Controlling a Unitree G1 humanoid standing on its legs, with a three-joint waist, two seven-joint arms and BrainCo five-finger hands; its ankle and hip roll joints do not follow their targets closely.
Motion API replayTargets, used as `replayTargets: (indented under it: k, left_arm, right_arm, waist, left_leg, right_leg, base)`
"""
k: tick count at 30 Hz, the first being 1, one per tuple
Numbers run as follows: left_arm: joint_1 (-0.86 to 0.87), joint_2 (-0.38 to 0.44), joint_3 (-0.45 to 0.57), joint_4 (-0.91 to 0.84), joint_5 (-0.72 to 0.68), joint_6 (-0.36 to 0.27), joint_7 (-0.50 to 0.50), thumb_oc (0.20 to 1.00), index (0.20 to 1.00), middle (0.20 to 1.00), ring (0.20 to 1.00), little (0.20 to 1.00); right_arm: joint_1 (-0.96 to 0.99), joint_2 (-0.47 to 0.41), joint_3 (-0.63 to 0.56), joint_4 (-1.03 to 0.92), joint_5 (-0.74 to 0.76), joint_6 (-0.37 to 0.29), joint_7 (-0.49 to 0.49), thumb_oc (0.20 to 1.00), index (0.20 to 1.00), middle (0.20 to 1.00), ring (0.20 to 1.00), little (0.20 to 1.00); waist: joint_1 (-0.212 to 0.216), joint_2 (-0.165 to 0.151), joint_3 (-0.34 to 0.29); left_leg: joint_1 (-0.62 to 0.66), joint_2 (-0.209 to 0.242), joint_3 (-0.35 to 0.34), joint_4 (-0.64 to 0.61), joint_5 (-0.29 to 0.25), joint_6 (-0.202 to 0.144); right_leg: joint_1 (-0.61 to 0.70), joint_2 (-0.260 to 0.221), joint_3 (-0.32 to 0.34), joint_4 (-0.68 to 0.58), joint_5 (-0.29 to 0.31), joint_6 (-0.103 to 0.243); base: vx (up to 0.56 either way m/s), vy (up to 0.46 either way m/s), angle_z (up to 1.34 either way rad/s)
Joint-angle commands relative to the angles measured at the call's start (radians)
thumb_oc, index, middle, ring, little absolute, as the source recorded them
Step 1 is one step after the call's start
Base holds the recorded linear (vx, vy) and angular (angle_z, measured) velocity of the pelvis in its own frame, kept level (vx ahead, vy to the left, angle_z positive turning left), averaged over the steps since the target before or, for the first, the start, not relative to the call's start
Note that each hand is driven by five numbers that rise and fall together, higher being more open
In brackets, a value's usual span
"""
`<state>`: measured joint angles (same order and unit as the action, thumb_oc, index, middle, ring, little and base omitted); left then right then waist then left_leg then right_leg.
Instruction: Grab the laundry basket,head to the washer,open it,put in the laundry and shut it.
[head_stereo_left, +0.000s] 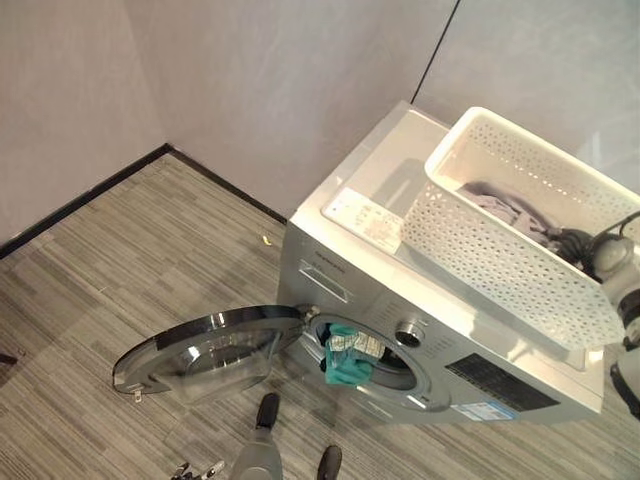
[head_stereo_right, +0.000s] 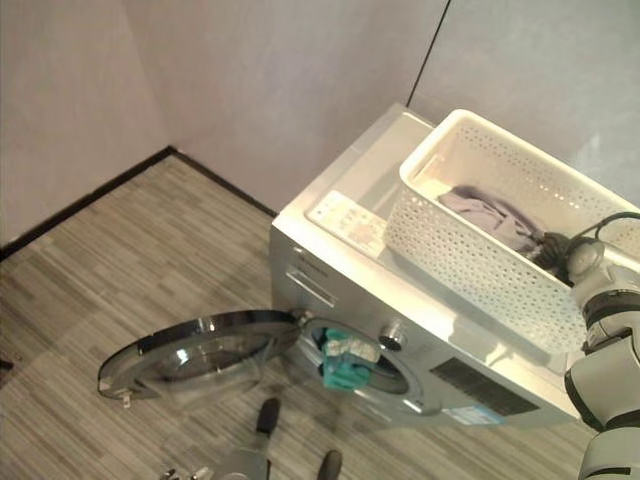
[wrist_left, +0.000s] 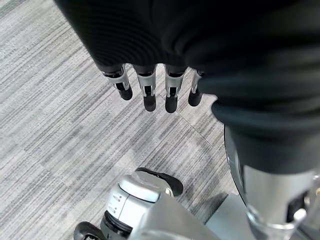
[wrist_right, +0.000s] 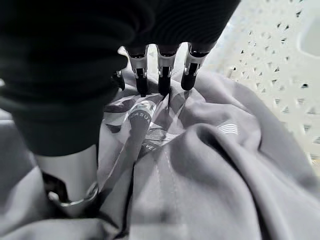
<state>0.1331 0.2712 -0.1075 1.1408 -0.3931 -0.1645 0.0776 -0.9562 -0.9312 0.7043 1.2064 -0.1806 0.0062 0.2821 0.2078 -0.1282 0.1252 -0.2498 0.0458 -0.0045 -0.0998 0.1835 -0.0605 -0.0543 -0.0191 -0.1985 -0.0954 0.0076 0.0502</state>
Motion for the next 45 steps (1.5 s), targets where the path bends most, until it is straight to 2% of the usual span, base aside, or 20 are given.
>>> replayTargets:
  k: [1, 5, 10, 20, 29, 32, 40, 45]
  left_arm:
    - [-0.095, 0.002, -0.062, -0.041, -0.029, -0.018, 0.009, 1.000, 1.000, 1.000, 1.000, 1.000]
    - [-0.094, 0.000, -0.071, -0.043, -0.022, -0.018, 0.007, 1.000, 1.000, 1.000, 1.000, 1.000]
    - [-0.096, 0.000, -0.068, -0.030, -0.025, -0.018, 0.011, 1.000, 1.000, 1.000, 1.000, 1.000]
    - [-0.101, 0.007, -0.056, -0.012, -0.018, -0.016, 0.024, 1.000, 1.000, 1.000, 1.000, 1.000]
    - [-0.101, 0.016, -0.050, 0.006, -0.008, -0.013, 0.033, 1.000, 1.000, 1.000, 1.000, 1.000]
    - [-0.102, 0.031, -0.043, 0.018, 0.006, -0.011, 0.036, 1.000, 1.000, 1.000, 1.000, 1.000]
    - [-0.071, 0.054, -0.041, 0.030, 0.033, -0.006, 0.025, 1.000, 1.000, 1.000, 1.000, 1.000]
    - [-0.064, 0.064, -0.043, 0.043, 0.058, -0.006, 0.020, 1.000, 1.000, 1.000, 1.000, 1.000]
  right_arm:
    - [0.121, 0.183, 0.066, -0.015, -0.021, 0.018, -0.033, 0.693, 0.693, 0.693, 0.693, 0.693]
    - [0.156, 0.215, 0.058, -0.054, 0.019, 0.022, -0.020, 0.200, 0.200, 0.200, 0.200, 0.200]
    - [0.147, 0.250, 0.029, -0.039, 0.059, 0.031, -0.033, 0.200, 0.200, 0.200, 0.200, 0.200]
    - [0.073, 0.234, -0.018, -0.002, 0.080, 0.031, -0.102, 0.200, 0.200, 0.200, 0.200, 0.200]
    - [-0.033, 0.163, -0.103, 0.071, 0.160, 0.033, -0.184, 0.200, 0.200, 0.200, 0.200, 0.200]
    - [-0.091, 0.111, -0.138, 0.111, 0.210, 0.034, -0.208, 0.200, 0.200, 0.200, 0.200, 0.200]
    - [-0.230, 0.026, -0.107, 0.183, 0.237, 0.033, -0.209, 0.200, 0.200, 0.200, 0.200, 0.200]
    - [-0.337, -0.059, -0.090, 0.250, 0.255, 0.035, -0.219, 0.200, 0.200, 0.200, 0.200, 0.200]
  waist:
    - [0.049, 0.041, 0.146]
    - [0.043, 0.055, 0.159]
    - [0.038, 0.065, 0.159]
    - [0.025, 0.060, 0.146]
    - [0.015, 0.060, 0.134]
    - [0.016, 0.061, 0.120]
    - [0.032, 0.066, 0.083]
    - [0.045, 0.068, 0.049]
  left_leg:
    - [0.012, 0.067, -0.057, 0.014, -0.080, -0.051]
    - [-0.006, 0.064, -0.056, 0.013, -0.076, -0.055]
    - [-0.014, 0.060, -0.047, 0.013, -0.076, -0.054]
    - [-0.004, 0.057, -0.036, 0.013, -0.083, -0.052]
    - [0.011, 0.057, -0.039, 0.013, -0.091, -0.054]
    - [0.019, 0.058, -0.041, 0.013, -0.095, -0.055]
    - [0.062, 0.057, -0.041, 0.013, -0.109, -0.052]
    - [0.081, 0.050, -0.047, 0.013, -0.112, -0.053]
  right_leg:
    - [0.036, -0.131, 0.003, 0.019, -0.036, 0.103]
    - [0.022, -0.133, 0.000, 0.010, -0.029, 0.104]
    - [0.010, -0.138, 0.006, 0.008, -0.025, 0.107]
    - [0.013, -0.143, 0.006, 0.008, -0.025, 0.112]
    - [0.027, -0.144, -0.001, 0.008, -0.026, 0.112]
    - [0.039, -0.146, -0.007, 0.008, -0.031, 0.114]
    - [0.079, -0.149, -0.015, 0.008, -0.043, 0.116]
    - [0.107, -0.154, -0.033, 0.008, -0.050, 0.120]
  base:
    - [-0.01, 0.006, 0.05]
    - [-0.01, 0.008, -0.07]
    - [0.00, 0.012, -0.16]
    - [0.00, 0.002, 0.10]
    - [0.00, -0.005, 0.05]
    - [0.02, -0.021, -0.04]
    - [0.05, -0.024, 0.11]
    - [0.06, -0.014, 0.06]
